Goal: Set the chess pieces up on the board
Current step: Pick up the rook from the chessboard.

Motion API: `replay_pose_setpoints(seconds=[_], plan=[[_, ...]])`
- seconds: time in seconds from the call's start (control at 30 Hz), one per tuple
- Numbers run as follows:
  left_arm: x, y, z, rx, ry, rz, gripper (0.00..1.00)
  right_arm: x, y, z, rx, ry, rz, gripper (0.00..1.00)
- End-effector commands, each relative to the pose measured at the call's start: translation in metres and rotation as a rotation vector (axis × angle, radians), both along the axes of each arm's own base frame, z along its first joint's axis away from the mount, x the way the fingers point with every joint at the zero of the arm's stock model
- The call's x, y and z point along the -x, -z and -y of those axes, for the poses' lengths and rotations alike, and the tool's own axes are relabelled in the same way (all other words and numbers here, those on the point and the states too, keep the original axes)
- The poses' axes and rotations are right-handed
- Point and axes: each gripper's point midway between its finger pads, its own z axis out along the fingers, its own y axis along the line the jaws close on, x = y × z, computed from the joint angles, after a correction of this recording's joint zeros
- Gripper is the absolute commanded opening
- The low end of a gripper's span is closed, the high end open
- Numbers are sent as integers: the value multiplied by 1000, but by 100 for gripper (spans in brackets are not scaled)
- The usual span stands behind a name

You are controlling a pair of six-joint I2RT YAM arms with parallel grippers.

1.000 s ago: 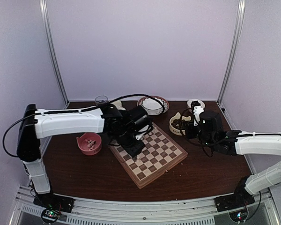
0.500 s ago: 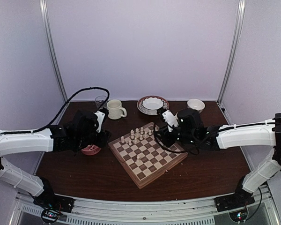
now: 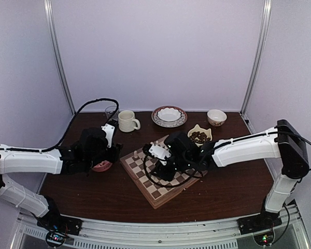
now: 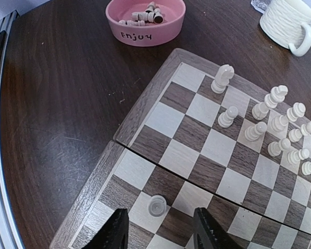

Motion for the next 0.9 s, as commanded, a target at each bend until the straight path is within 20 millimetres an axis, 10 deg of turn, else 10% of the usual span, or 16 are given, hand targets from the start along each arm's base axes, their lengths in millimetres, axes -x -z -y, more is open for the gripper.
replay_pose_setpoints(seconds=[0.0,0.87], plan=[[-6,-12,12,58,14,21,58,9,8,-8,44,-51,-20,47],[1,-21,18,89,63,2,57,1,32,-14,125,-21,-22,24]])
